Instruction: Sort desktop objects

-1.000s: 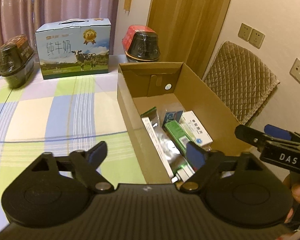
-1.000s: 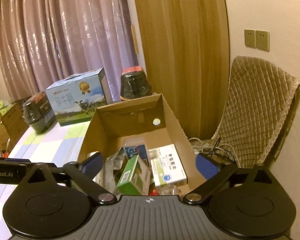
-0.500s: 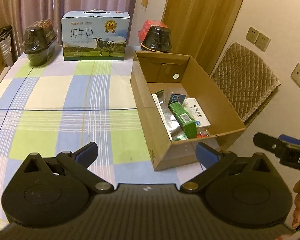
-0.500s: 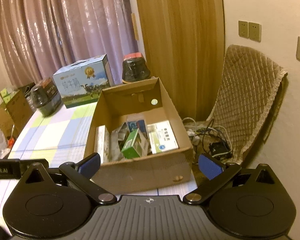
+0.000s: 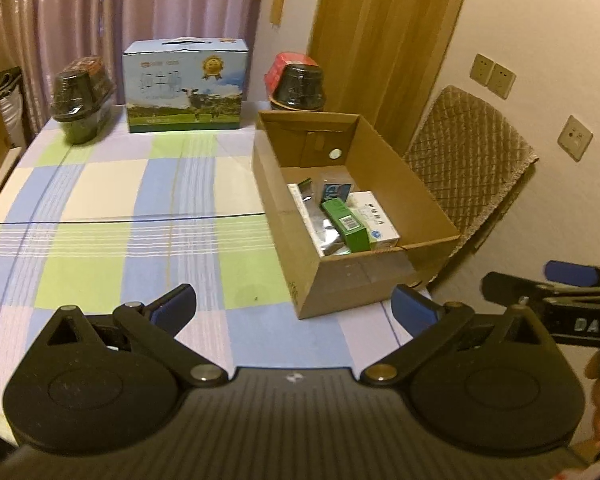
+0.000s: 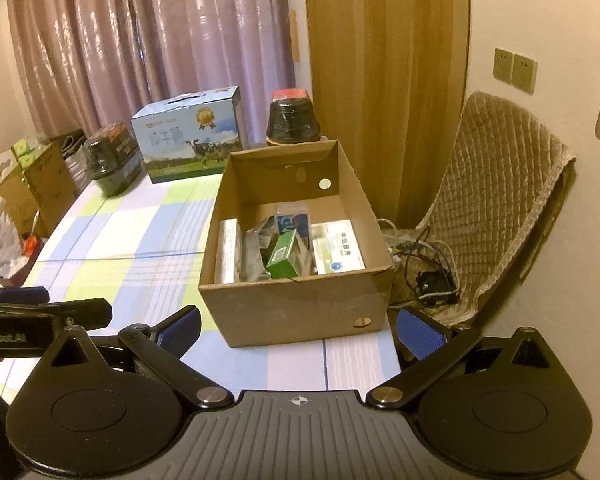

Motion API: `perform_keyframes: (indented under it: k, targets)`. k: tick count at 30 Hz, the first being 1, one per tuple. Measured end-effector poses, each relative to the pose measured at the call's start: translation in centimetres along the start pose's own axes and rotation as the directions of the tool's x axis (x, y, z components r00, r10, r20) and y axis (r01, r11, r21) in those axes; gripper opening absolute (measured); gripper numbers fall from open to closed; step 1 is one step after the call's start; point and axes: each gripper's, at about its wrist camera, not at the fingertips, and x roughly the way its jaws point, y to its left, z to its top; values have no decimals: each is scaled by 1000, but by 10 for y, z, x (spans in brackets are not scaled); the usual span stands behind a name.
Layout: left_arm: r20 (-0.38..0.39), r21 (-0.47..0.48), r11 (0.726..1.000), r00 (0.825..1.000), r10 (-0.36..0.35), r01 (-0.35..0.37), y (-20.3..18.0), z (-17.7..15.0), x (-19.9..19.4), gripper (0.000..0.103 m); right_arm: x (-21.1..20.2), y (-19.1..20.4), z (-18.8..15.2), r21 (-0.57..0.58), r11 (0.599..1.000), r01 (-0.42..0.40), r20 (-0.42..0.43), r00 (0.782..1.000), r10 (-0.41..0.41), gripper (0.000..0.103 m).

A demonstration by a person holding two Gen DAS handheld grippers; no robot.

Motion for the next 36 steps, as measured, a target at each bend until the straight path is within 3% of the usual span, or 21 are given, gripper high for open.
perform_keyframes:
  k: [36]
  targets:
    - [-12, -29, 999, 999, 33, -34, 8, -8, -4, 102, -9, 3, -10, 18, 1000, -5, -39, 999, 6, 101]
